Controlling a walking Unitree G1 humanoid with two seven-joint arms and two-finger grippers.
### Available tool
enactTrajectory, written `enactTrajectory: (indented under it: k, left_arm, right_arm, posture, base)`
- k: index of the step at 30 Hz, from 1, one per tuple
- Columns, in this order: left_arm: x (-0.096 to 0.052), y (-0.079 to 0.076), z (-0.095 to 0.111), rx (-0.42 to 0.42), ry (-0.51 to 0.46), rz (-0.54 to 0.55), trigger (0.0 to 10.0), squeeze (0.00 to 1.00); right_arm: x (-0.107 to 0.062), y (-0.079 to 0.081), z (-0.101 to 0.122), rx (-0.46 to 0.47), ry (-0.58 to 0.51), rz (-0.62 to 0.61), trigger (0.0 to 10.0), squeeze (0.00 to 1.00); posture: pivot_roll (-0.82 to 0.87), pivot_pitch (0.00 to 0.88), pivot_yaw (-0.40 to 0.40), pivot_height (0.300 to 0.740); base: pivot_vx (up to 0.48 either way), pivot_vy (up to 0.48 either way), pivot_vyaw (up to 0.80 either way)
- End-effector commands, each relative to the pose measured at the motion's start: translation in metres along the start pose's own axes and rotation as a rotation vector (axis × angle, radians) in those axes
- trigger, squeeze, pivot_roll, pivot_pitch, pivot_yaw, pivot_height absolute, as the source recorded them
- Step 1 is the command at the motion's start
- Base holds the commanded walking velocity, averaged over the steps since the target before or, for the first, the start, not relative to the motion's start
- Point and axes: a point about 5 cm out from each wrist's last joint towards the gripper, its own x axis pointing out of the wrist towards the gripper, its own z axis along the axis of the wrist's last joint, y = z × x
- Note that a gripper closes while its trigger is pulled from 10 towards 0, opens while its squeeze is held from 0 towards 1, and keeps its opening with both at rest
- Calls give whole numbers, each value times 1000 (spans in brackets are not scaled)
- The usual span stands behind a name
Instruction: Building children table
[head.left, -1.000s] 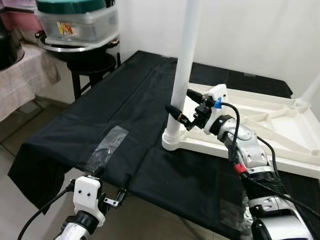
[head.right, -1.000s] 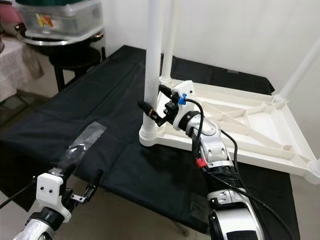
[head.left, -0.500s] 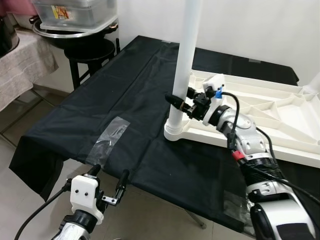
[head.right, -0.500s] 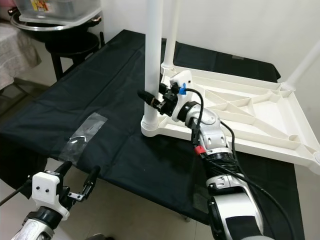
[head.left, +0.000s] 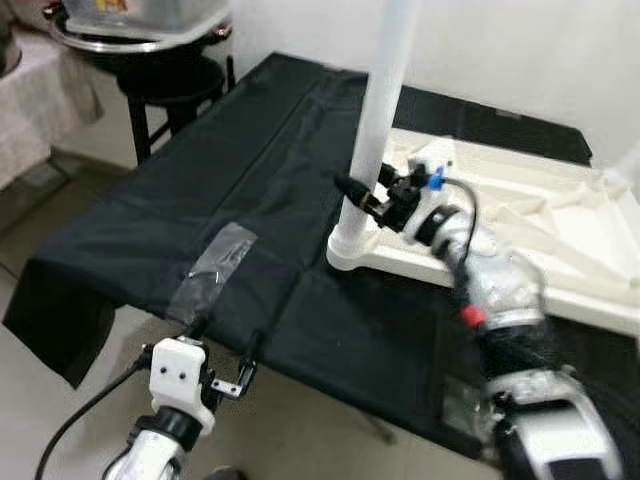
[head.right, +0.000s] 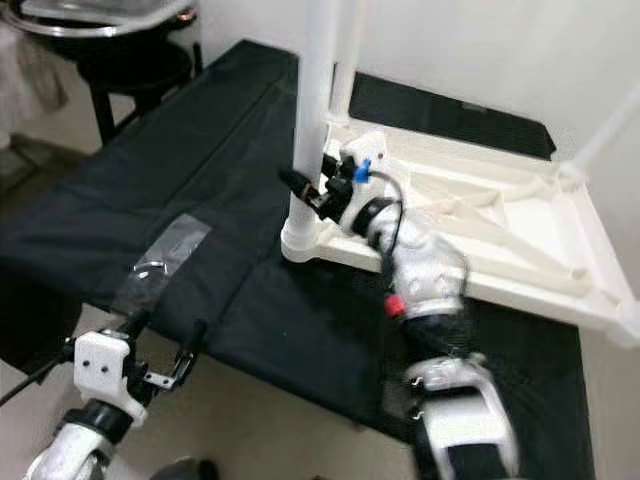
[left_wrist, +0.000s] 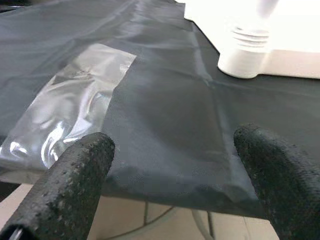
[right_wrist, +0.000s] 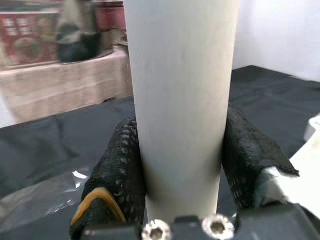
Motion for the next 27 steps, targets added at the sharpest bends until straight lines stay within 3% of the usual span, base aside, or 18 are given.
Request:
enactTrajectory:
  k: [1,2,3,4,5,9,10,14,15,16,17,20,22,23,24,25,27]
  left_arm:
    - [-2,-2,-4,19,14,6,10000,0]
    - [-1,-2,-6,32,15,9,10000,0]
    - [-1,-2,-6,32,15,9,10000,0]
    - [0,-2,-8,26,16,8,10000,0]
    - [2,-2,-10,9,17,1,10000,0]
    - [4,-2,-11,-14,18,-13,10000,0]
    - [5,-3,-12,-14,17,-16,10000,0]
    - [5,-3,-12,-14,16,-16,10000,0]
    - [4,-3,-12,-13,17,-13,10000,0]
    - [4,-3,-12,-13,17,-13,10000,0]
    - [3,-4,-11,-13,17,-13,10000,0]
    - [1,-5,-10,-14,13,-15,10000,0]
    - [1,-5,-10,-14,13,-15,10000,0]
    - [0,-5,-10,-14,12,-16,10000,0]
    - [0,-5,-10,-14,12,-16,10000,0]
    - [-1,-6,-9,-15,10,-18,10000,0]
    - [-2,-8,-7,-18,7,-23,10000,0]
  right_arm:
    - [-22,17,-46,-42,193,-217,0,0]
    - [-32,45,-65,1,250,-317,0,0]
    - [-32,45,-65,1,250,-317,0,0]
    - [-36,61,-73,36,281,-349,0,0]
    - [-35,66,-74,53,289,-343,0,0]
    - [-30,63,-69,69,280,-319,0,0]
    - [-29,66,-67,88,292,-289,10000,0]
    - [-28,71,-65,119,305,-265,10000,0]
    - [-26,79,-53,156,281,-184,10000,302]
    - [-26,79,-53,156,281,-184,10000,302]
    - [-26,79,-47,167,259,-156,10000,1000]
    - [-23,79,-27,206,161,37,10000,1000]
    - [-23,79,-27,206,161,37,10000,1000]
    - [-25,82,-23,225,140,156,10000,1000]
    - [-25,82,-23,225,140,156,10000,1000]
    - [-29,81,-22,200,133,274,10000,1000]
    - [-33,64,-24,140,143,395,10000,1000]
  posture:
    - [91,157,-131,740]
    - [85,140,-116,740]
    - [85,140,-116,740]
    - [85,129,-117,740]
    - [67,116,-116,740]
    - [56,110,-112,740]
    - [49,106,-106,740]
    - [49,108,-104,740]
    - [52,117,-102,740]
    - [52,117,-102,740]
    - [54,122,-100,740]
    - [49,136,-100,740]
    - [49,136,-100,740]
    - [48,139,-103,740]
    - [48,139,-103,740]
    - [49,148,-104,740]
    - [54,166,-109,740]
  base:
    - [0,0,0]
    - [0,0,0]
    - [0,0,0]
    - [0,0,0]
    - [0,0,0]
    - [0,0,0]
    - [0,0,0]
    - [0,0,0]
    - [0,0,0]
    - [0,0,0]
    - [0,0,0]
    - [0,0,0]
    - [0,0,0]
    - [0,0,0]
    - [0,0,0]
    - [0,0,0]
    - [0,0,0]
